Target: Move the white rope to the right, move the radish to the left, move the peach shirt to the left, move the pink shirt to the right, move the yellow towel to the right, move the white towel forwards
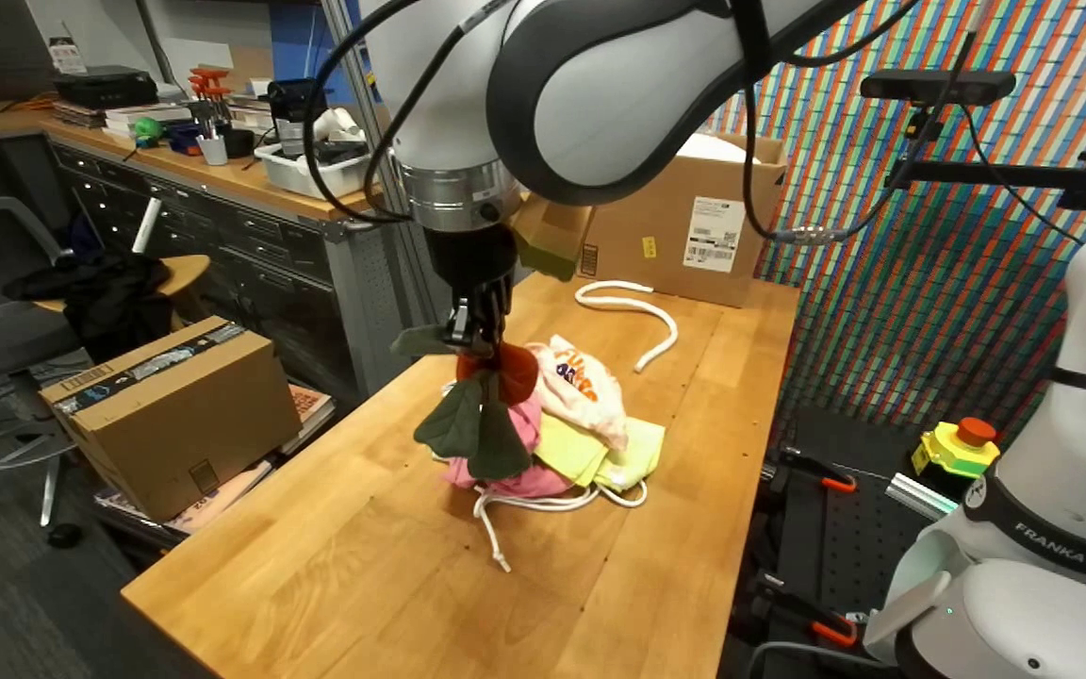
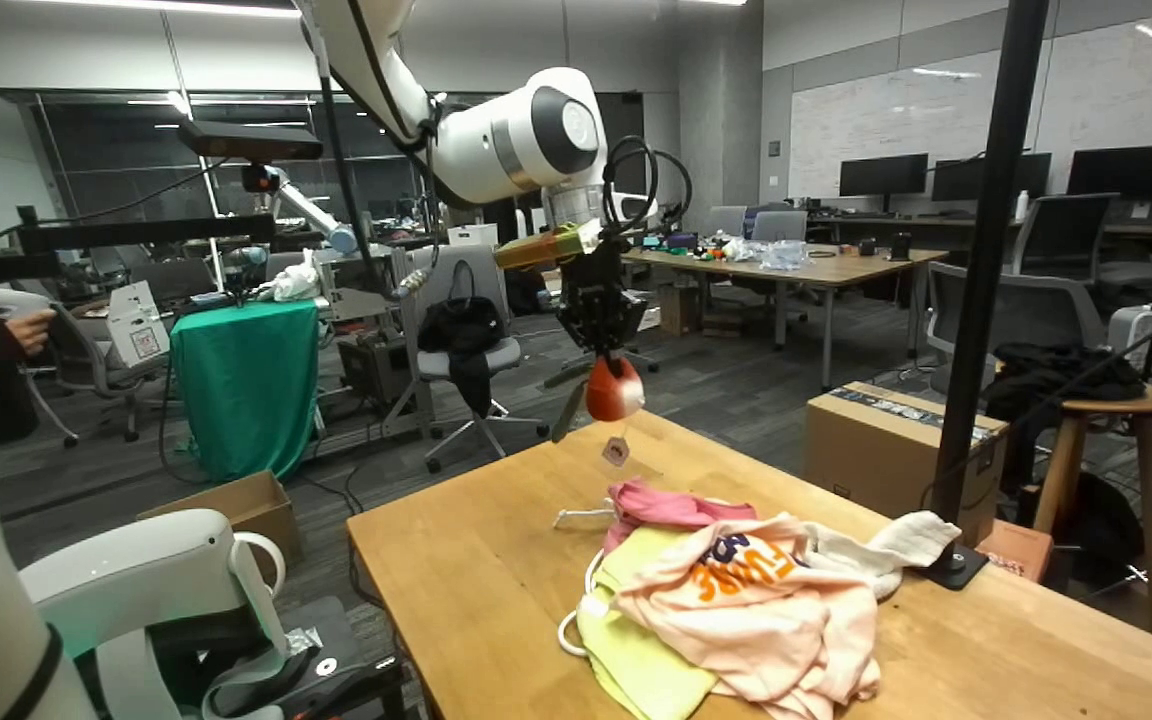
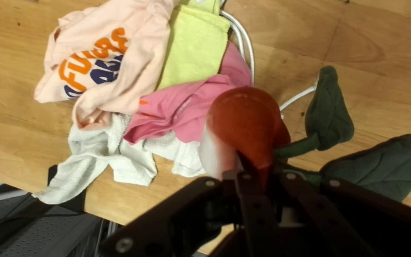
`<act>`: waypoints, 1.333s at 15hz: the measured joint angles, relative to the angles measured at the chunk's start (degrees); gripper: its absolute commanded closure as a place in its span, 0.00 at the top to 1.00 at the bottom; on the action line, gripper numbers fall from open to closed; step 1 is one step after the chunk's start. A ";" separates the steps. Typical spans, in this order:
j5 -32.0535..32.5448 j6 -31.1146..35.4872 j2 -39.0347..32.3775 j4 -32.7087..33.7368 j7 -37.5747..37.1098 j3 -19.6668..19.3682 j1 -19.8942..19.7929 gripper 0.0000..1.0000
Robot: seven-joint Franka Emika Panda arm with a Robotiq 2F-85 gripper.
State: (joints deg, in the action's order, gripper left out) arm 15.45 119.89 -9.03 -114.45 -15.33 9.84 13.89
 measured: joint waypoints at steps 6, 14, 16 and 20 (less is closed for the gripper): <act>-0.04 2.87 -5.76 4.96 -5.25 1.45 3.88 0.06; -0.16 21.40 -15.11 7.09 -24.69 -1.07 8.26 0.06; -0.02 25.79 -17.34 7.26 -29.51 -3.12 9.89 0.06; 0.03 31.49 -20.96 7.81 -37.18 -7.63 13.39 0.06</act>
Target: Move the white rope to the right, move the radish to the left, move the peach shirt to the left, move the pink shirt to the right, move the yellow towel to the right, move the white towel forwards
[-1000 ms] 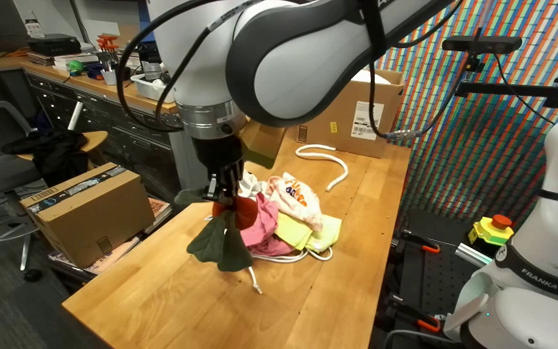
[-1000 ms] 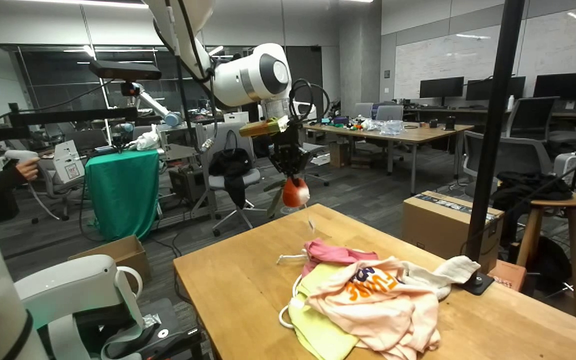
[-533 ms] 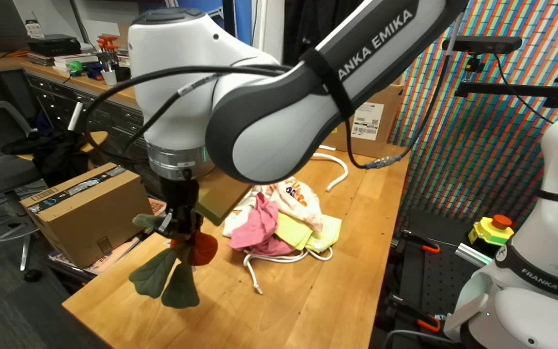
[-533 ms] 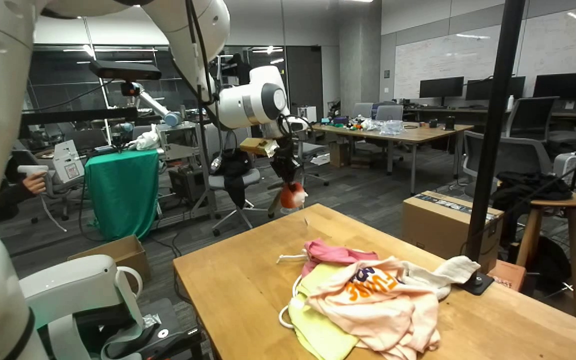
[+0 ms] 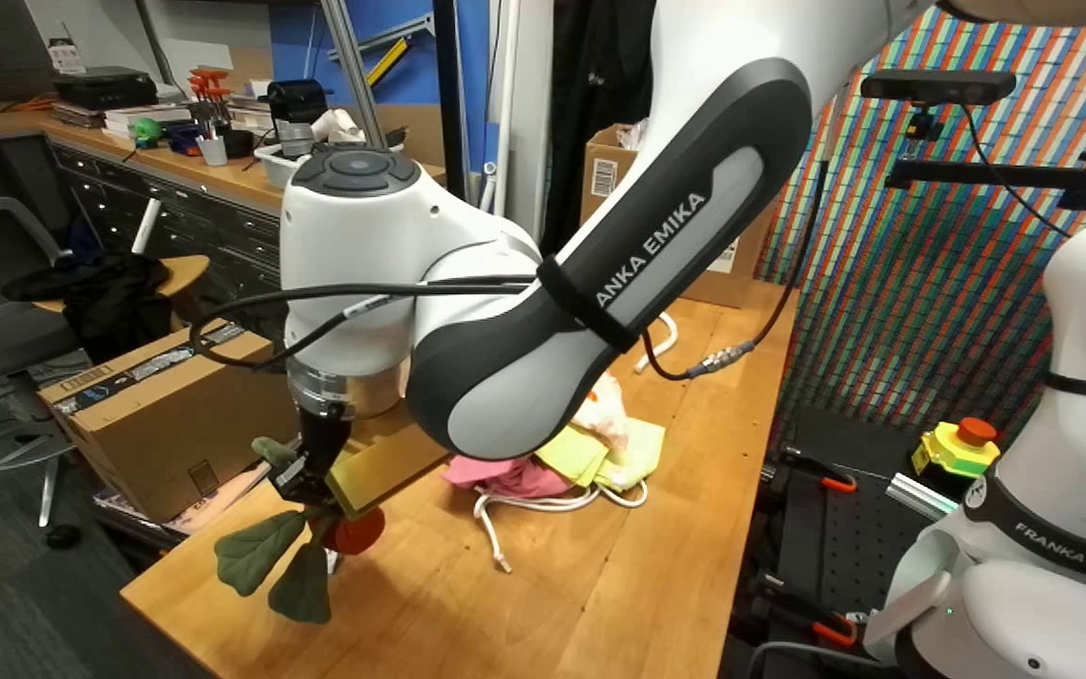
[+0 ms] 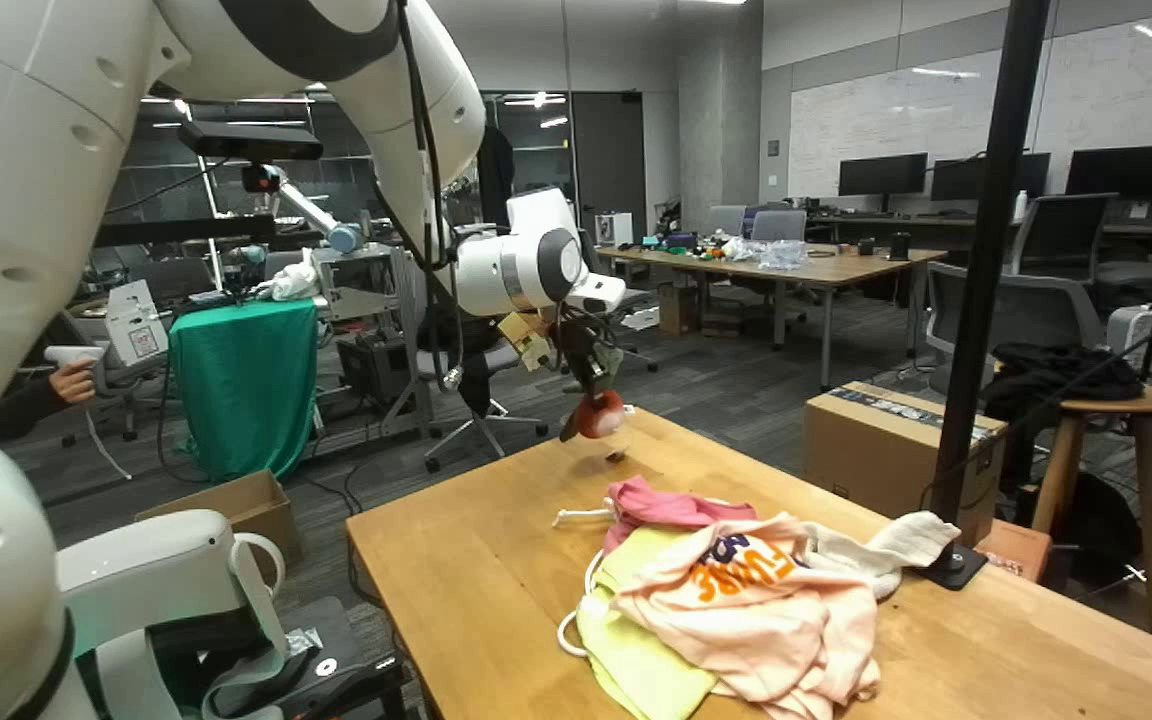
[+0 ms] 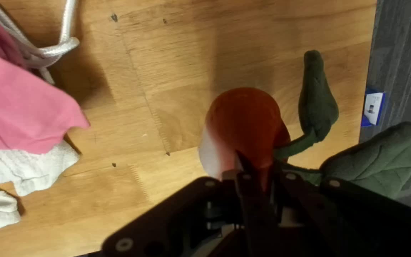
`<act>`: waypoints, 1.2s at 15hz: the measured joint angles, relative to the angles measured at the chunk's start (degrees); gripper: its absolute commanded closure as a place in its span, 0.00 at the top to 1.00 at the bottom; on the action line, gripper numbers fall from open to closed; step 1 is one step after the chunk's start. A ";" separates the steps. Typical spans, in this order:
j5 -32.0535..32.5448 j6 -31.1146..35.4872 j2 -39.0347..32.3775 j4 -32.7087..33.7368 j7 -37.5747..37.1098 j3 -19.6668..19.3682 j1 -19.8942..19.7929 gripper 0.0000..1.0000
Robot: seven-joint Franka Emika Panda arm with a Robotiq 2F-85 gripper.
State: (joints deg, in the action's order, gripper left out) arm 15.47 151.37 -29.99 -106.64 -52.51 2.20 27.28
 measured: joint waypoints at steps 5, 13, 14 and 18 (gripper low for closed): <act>0.06 4.20 -2.94 0.81 -9.10 -4.69 4.22 0.05; -0.10 6.00 -4.98 1.25 -17.67 -6.96 7.89 0.49; -0.10 6.00 -5.07 1.24 -17.67 -6.74 7.96 0.56; -0.18 5.60 -5.24 1.19 -16.81 -5.44 7.91 0.87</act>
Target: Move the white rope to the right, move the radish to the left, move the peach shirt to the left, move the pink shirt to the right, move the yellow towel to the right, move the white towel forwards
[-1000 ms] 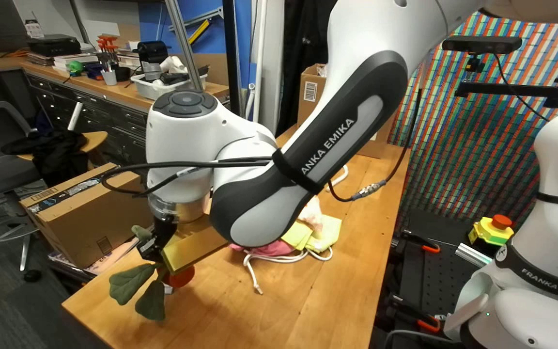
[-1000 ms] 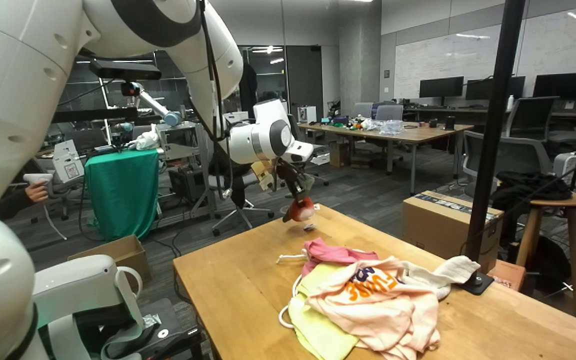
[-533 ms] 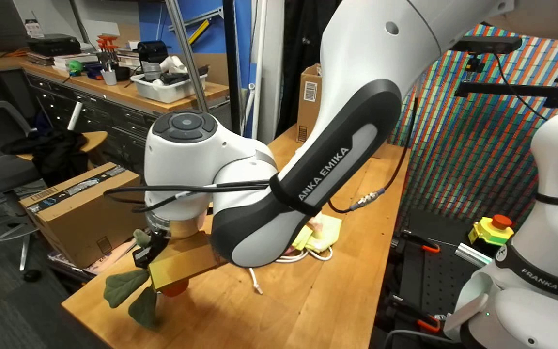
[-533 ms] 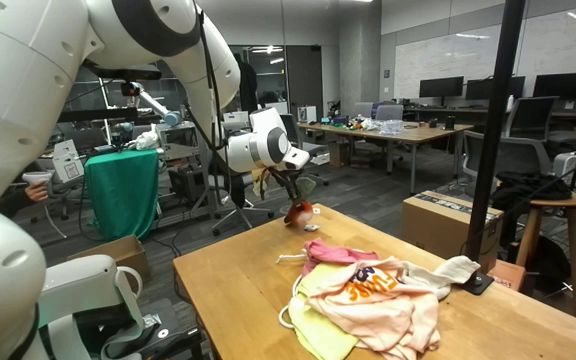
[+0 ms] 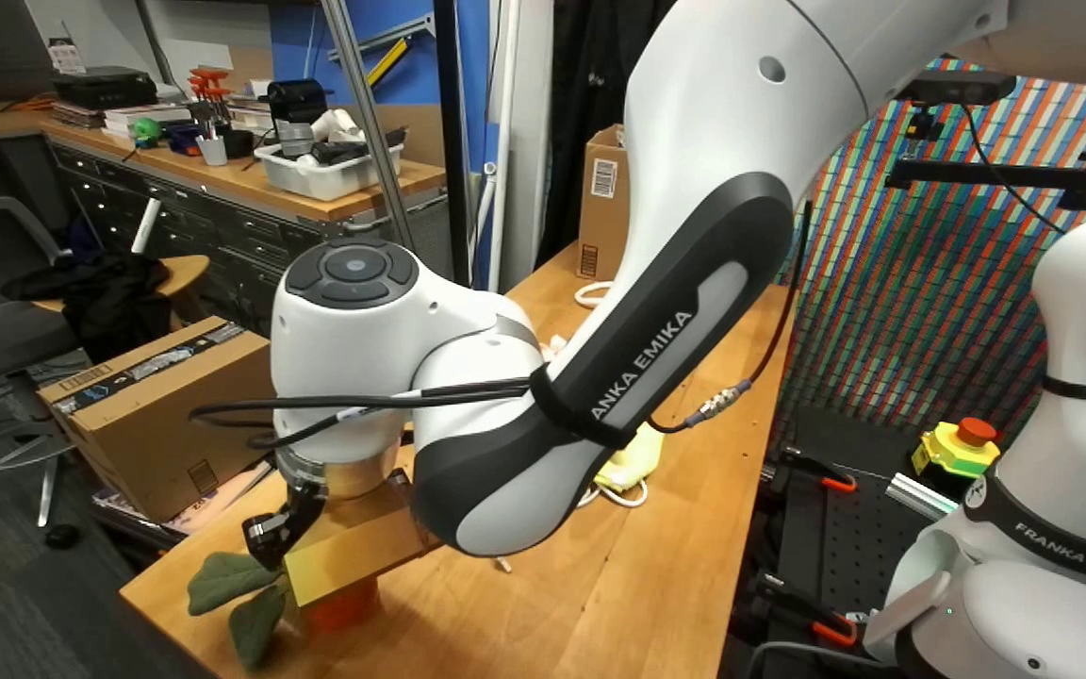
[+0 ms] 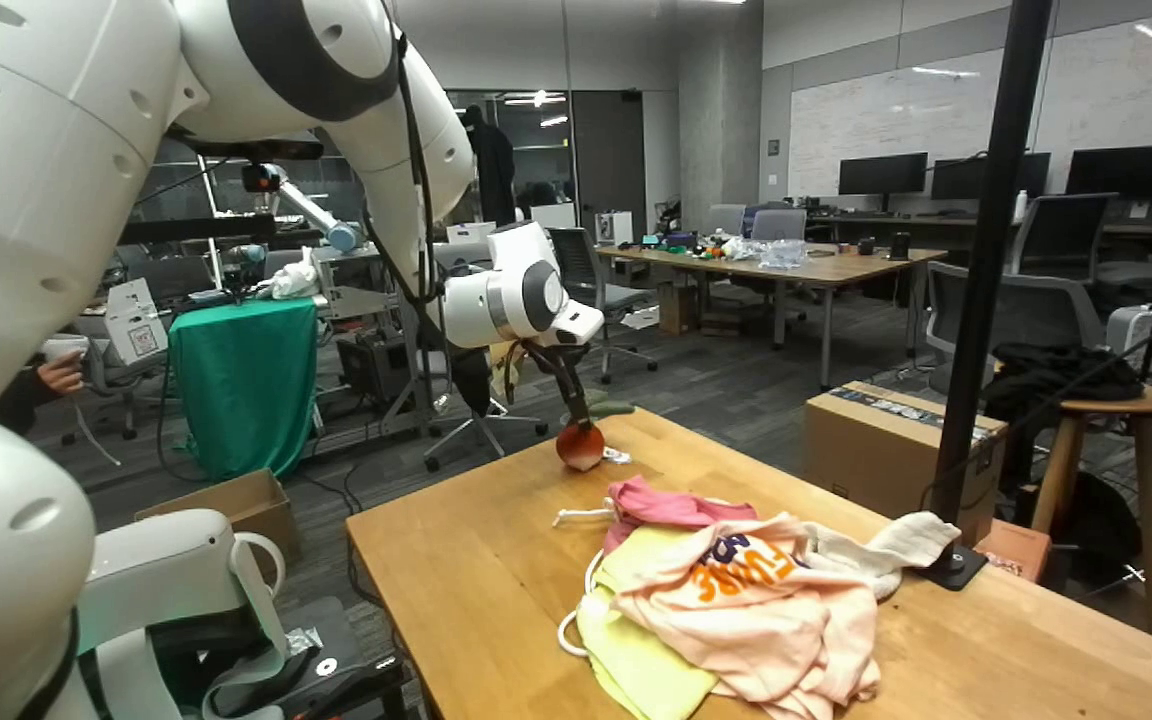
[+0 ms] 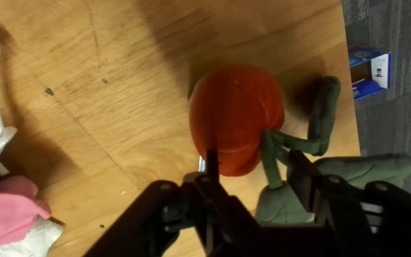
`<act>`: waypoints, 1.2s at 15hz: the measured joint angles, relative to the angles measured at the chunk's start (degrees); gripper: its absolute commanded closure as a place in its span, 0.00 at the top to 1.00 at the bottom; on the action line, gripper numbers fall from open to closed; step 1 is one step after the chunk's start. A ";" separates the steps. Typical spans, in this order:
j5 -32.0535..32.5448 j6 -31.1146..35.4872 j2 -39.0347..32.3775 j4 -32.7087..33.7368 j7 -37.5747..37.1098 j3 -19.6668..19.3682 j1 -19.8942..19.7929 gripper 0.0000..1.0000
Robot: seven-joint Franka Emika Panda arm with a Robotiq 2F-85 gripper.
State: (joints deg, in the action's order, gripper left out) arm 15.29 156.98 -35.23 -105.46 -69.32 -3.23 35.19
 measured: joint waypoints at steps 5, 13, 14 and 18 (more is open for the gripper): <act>-0.59 -1.01 0.93 -0.19 3.19 1.13 -0.91 1.00; -0.55 -8.67 12.97 -11.53 12.28 0.47 -10.39 1.00; -0.55 -9.77 14.80 -13.79 14.02 0.40 -12.39 1.00; -0.57 -11.76 21.40 -22.87 21.62 -0.30 -20.77 1.00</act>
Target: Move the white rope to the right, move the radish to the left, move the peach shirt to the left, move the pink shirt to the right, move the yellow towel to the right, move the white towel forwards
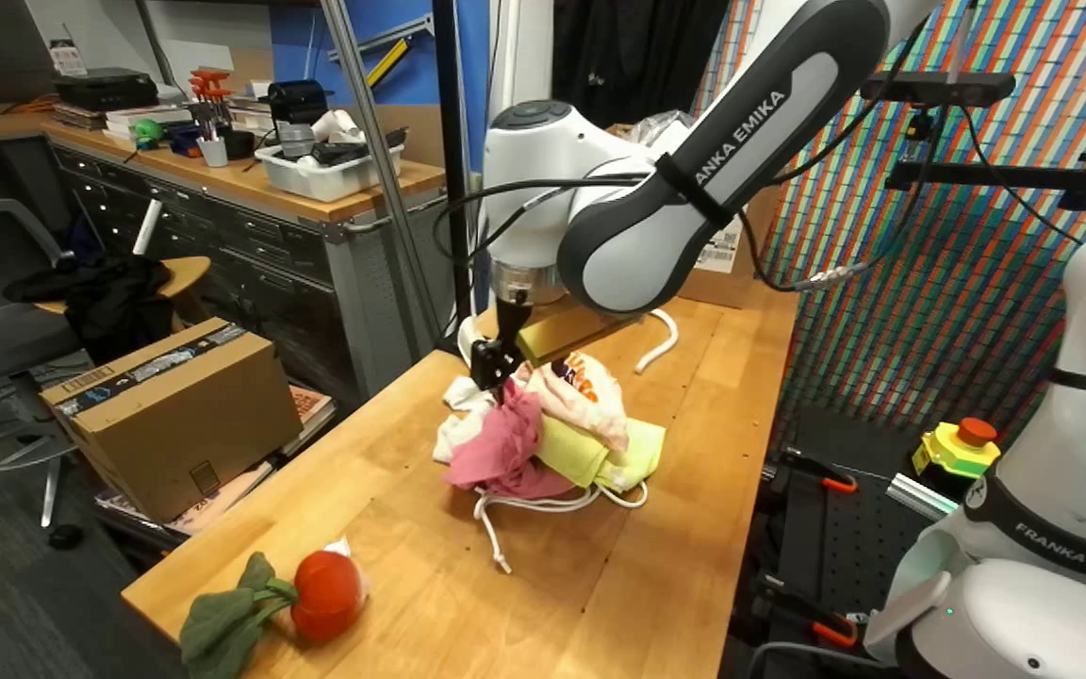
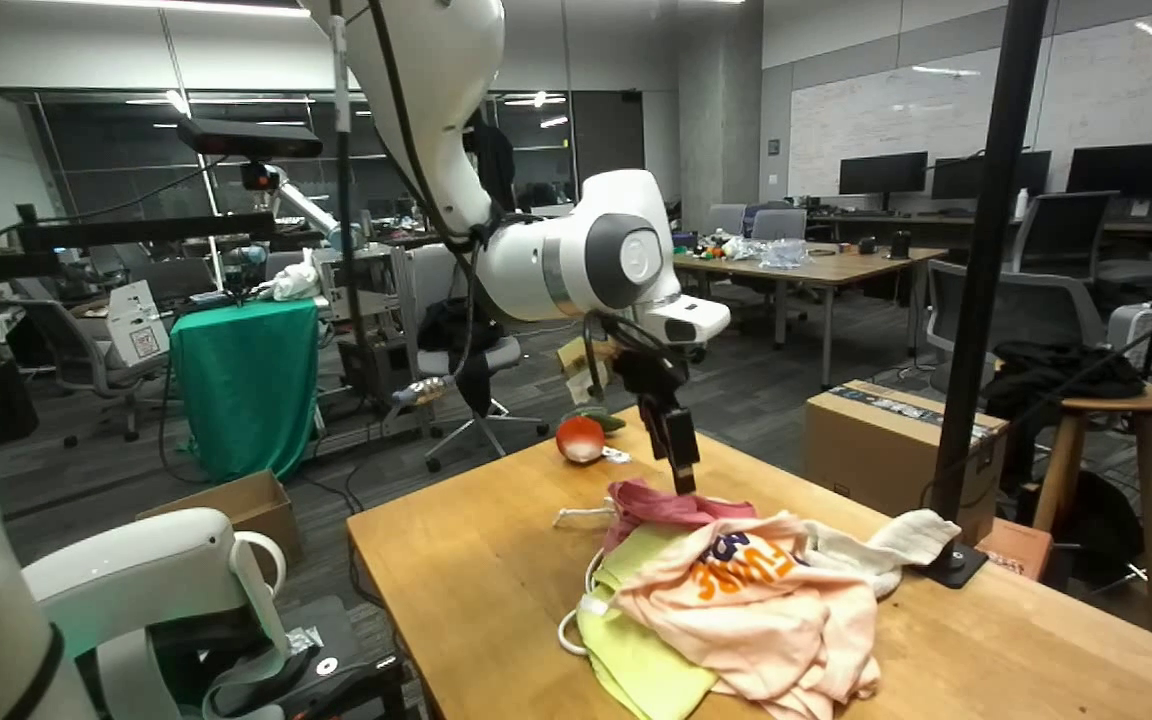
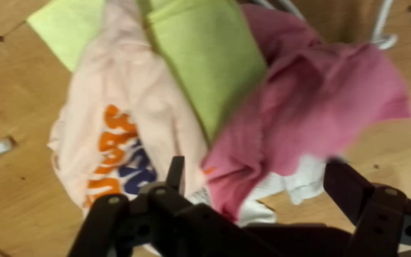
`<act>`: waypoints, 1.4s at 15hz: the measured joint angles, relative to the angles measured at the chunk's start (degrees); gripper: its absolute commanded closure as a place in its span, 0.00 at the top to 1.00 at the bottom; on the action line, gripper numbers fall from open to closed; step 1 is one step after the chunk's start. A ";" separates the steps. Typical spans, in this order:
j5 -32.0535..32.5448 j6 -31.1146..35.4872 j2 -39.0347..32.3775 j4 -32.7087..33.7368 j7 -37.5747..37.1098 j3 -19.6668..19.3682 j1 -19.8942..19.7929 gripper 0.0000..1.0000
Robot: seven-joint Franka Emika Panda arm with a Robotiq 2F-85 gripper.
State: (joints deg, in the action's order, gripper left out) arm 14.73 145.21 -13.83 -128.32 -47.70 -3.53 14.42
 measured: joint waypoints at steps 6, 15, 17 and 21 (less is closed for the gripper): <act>-1.86 0.42 7.55 -12.05 11.22 -2.25 -11.29 1.00; -15.38 0.57 9.97 -15.77 21.09 1.43 -13.48 1.00; -17.59 0.77 9.97 -15.75 21.29 3.33 -12.51 1.00; -17.92 0.86 9.92 -15.14 21.56 5.09 -11.11 1.00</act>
State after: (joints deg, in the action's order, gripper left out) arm -3.20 146.08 -3.91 -143.47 -26.13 1.56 3.31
